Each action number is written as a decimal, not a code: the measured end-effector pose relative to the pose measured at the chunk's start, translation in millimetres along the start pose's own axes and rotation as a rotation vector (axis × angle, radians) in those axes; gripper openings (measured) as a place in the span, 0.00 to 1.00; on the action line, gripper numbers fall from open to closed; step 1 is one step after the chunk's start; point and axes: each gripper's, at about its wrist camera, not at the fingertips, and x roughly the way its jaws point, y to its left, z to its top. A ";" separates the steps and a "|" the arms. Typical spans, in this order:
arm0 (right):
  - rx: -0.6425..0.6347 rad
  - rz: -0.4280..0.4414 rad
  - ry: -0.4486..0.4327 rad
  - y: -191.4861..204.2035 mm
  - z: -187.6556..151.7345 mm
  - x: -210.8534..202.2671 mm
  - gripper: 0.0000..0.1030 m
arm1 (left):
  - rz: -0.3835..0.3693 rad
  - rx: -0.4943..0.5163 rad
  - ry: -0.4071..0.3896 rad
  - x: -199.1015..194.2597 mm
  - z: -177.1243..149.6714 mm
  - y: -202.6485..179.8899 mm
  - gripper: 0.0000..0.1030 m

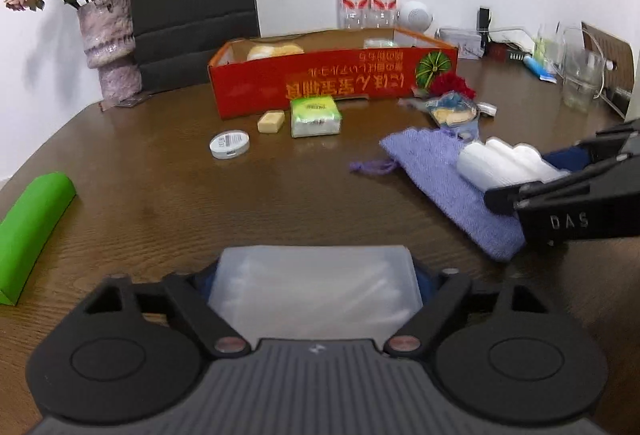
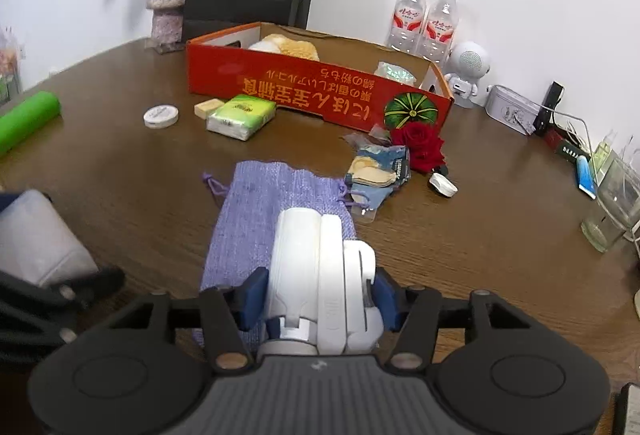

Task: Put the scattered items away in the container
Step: 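Carry the white container and white gadget up toward the cardboard box with both tools, then lower the container and gadget into the box and open both tools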

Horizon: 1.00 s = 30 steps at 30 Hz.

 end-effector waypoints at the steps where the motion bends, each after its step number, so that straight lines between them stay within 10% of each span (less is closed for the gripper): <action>1: 0.001 0.009 -0.004 -1.3 -0.7 -2.6 0.53 | -0.006 -0.016 -0.004 -0.7 -0.5 1.9 0.81; 9: 0.095 0.051 -0.160 -27.0 10.1 -45.7 0.53 | -0.014 -0.080 -0.142 -26.8 20.7 17.7 0.81; 17: 0.199 0.045 -0.300 -87.8 85.9 -47.3 0.53 | -0.020 -0.163 -0.285 -2.6 144.9 58.8 0.81; 23: 0.231 0.092 -0.197 -122.9 195.7 37.6 0.53 | -0.055 -0.224 0.031 138.0 249.9 66.4 0.81; 27: 0.246 0.101 0.014 -129.6 238.3 121.7 0.53 | 0.058 -0.042 0.237 216.1 266.4 48.5 0.82; 30: 0.219 0.125 0.175 -127.4 247.4 172.9 0.53 | 0.076 -0.094 0.303 242.9 271.7 57.0 0.81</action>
